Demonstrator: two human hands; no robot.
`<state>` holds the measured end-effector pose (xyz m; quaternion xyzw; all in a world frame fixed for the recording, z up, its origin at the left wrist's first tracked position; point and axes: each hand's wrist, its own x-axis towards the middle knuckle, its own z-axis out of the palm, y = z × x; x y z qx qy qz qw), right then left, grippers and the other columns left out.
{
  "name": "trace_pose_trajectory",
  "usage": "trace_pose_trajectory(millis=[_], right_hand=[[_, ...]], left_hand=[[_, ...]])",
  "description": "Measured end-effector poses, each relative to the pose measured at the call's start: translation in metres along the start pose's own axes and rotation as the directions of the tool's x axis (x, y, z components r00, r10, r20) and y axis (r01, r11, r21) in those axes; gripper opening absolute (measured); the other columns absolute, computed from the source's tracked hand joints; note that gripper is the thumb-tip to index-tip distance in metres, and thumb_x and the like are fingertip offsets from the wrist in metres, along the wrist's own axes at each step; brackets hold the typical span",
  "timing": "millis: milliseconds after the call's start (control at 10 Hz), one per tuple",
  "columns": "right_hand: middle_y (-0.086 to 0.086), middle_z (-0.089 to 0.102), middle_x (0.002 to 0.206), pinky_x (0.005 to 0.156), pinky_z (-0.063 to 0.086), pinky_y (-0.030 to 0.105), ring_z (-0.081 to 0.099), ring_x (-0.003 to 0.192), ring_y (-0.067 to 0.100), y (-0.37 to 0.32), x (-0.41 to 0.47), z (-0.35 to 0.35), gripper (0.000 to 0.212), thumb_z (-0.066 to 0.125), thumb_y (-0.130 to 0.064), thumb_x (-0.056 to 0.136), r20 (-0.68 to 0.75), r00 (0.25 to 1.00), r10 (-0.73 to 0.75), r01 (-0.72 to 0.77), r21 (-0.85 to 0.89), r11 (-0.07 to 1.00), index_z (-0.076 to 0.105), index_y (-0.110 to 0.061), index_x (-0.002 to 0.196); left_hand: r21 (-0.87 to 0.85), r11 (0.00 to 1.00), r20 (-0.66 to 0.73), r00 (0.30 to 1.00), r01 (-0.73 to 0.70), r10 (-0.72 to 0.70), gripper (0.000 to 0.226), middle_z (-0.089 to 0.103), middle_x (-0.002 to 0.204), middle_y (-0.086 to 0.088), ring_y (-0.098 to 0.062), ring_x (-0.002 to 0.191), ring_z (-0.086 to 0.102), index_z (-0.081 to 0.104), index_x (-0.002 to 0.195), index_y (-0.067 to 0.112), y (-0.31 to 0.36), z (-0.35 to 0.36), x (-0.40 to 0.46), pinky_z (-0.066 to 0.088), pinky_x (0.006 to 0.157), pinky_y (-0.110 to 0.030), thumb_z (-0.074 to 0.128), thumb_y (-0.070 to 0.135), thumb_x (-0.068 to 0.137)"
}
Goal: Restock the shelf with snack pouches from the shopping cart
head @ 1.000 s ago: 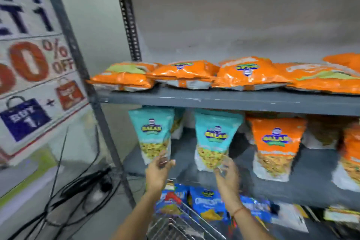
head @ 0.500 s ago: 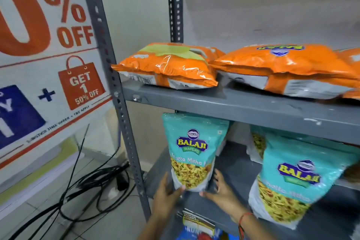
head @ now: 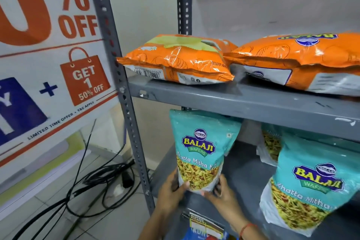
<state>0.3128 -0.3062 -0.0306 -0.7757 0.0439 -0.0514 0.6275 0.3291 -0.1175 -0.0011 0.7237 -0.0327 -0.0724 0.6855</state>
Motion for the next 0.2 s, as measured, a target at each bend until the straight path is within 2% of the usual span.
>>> trace_pose_trajectory(millis=[100,200], right_hand=[[-0.011,0.059,0.128,0.085,0.053,0.021,0.061,0.111,0.002,-0.010,-0.011,-0.005,0.075,0.085,-0.029,0.060,-0.013,1.000,-0.005,0.005,0.055,0.998,0.043,-0.053,0.118],[0.005,0.036,0.150,0.104,0.040,0.033,0.040,0.135,0.019,-0.023,-0.039,-0.009,0.104,0.085,-0.023,0.064,-0.106,0.994,0.024,-0.016,0.070,0.997,0.022,-0.032,0.146]], left_hand=[[0.057,0.998,-0.049,0.999,-0.016,0.019,0.055,0.067,0.111,0.024,0.013,0.097,0.063,0.047,0.132,0.026,0.002,0.003,-0.014,0.052,0.075,-0.008,0.070,0.015,0.083],[0.234,0.967,-0.146,0.979,-0.106,0.143,0.052,0.060,0.113,0.023,0.007,0.096,0.060,0.047,0.129,0.040,0.019,0.005,-0.045,0.047,0.077,-0.008,0.070,0.035,0.082]])
